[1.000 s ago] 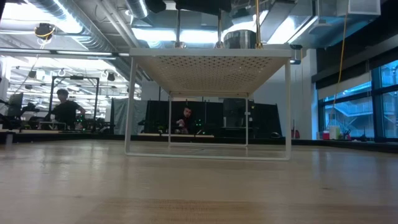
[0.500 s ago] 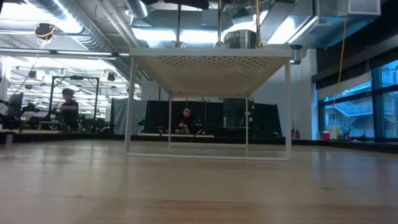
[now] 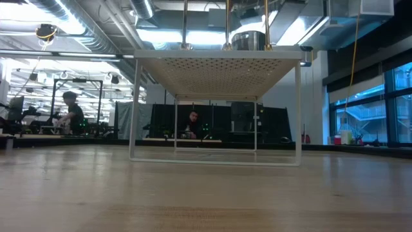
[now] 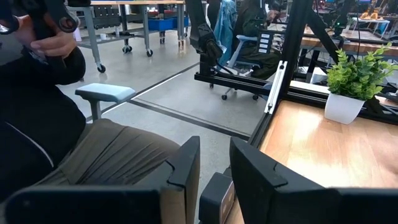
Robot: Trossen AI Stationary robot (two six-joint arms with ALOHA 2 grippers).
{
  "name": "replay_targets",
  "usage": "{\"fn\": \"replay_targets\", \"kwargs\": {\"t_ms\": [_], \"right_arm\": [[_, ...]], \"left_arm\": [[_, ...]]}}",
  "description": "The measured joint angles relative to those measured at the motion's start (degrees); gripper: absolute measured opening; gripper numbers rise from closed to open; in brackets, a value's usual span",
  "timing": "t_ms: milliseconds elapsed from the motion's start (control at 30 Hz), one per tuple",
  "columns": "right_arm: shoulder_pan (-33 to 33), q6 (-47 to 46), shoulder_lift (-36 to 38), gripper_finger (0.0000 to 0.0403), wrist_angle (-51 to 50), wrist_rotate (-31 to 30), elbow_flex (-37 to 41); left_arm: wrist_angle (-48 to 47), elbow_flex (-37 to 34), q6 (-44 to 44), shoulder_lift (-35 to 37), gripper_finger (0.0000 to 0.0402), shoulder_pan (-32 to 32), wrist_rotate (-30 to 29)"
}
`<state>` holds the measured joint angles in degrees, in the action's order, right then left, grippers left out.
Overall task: Pick & Place candle stick holders
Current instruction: Return to Home Position
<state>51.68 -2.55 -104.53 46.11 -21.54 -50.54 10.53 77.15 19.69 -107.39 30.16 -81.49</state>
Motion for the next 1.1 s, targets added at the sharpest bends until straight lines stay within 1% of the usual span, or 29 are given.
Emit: {"fn": "replay_targets", "kwargs": {"t_ms": [200,333,400,467,500,633,733,833,900,933,967,1033,1100], "right_arm": [[-0.16,0.02,0.00,0.0089,0.04,-0.07,0.00],[-0.69,0.25,0.00,0.0089,-0.22,-4.04,0.00],[-1.07,-3.43,0.02,0.0089,-1.31,-5.26,0.00],[-1.48,-7.48,0.04,0.0090,-2.55,-4.56,0.00],[-1.73,-7.77,0.04,0.0090,-2.82,-2.67,0.00],[-2.82,-5.48,0.04,0.0090,-2.60,8.12,0.00],[-3.52,-4.39,0.04,0.0089,-2.19,14.95,0.00],[-5.34,-4.00,0.10,0.0090,-1.94,24.20,0.24],[-7.00,-4.07,1.04,0.0090,-1.95,30.53,1.77],[-7.79,-4.07,1.78,0.0090,-1.67,32.71,2.82],[-8.32,-4.07,2.82,0.0090,-1.00,33.63,4.39],[-8.95,-4.07,5.81,0.0090,1.77,33.39,8.13],[-9.14,-3.51,10.25,0.0090,5.71,31.47,13.16]], "left_arm": [[0.02,0.04,-0.29,0.09,0.0208,2.76,0.14],[0.00,0.04,-2.65,0.09,0.0208,6.06,0.37],[0.00,0.04,-3.42,0.09,0.0208,8.04,0.66],[0.00,0.04,-3.64,0.09,0.0208,10.17,1.13],[0.00,0.04,-3.64,0.09,0.0208,11.19,1.52],[-0.08,0.04,-3.14,0.09,0.0207,15.10,2.02],[-0.20,0.04,-4.65,0.09,0.0204,17.33,2.38],[-0.22,0.04,-6.89,0.09,0.0203,18.74,2.36],[-0.24,0.04,-8.02,0.09,0.0203,19.08,2.34],[-0.29,0.04,-8.29,0.09,0.0203,19.09,2.32],[-0.46,0.04,-8.31,0.09,0.0203,19.01,2.32],[-0.68,0.04,-8.31,0.09,0.0203,18.71,2.31],[-1.25,0.04,-8.08,0.09,0.0203,18.42,2.22]]}}
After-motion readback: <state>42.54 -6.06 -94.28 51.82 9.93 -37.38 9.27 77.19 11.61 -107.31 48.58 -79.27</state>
